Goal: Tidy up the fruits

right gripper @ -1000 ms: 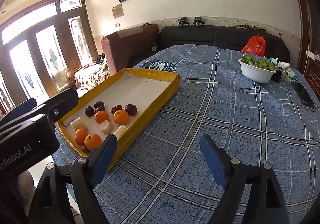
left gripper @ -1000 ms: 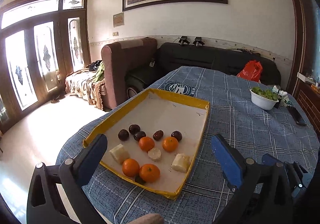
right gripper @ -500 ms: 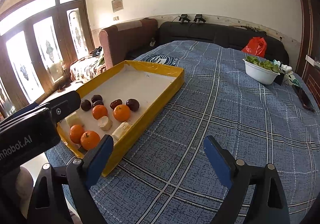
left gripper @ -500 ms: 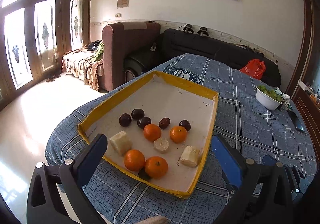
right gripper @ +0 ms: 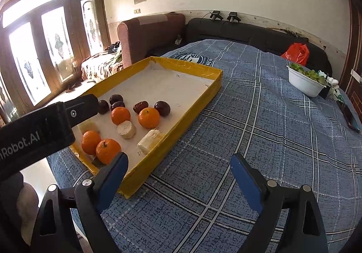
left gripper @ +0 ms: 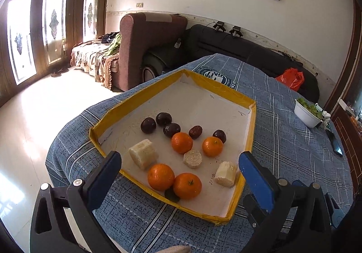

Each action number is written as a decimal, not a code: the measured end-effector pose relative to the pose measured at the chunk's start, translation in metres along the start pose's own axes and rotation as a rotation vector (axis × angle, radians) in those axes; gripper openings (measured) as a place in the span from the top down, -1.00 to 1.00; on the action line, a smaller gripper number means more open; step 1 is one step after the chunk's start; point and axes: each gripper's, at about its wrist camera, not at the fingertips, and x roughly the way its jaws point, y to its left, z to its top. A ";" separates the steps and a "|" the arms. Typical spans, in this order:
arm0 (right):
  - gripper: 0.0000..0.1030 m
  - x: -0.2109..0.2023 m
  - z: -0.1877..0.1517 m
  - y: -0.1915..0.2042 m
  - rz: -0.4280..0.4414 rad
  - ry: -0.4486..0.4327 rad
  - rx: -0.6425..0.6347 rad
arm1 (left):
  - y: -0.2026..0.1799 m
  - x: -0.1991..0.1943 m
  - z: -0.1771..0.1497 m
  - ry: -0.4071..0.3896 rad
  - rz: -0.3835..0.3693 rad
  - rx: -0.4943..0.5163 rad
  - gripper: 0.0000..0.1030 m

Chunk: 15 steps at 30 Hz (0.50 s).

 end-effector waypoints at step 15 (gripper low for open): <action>-0.84 0.003 -0.002 0.005 0.005 0.013 -0.007 | 0.002 0.002 -0.001 0.017 -0.002 -0.006 -1.00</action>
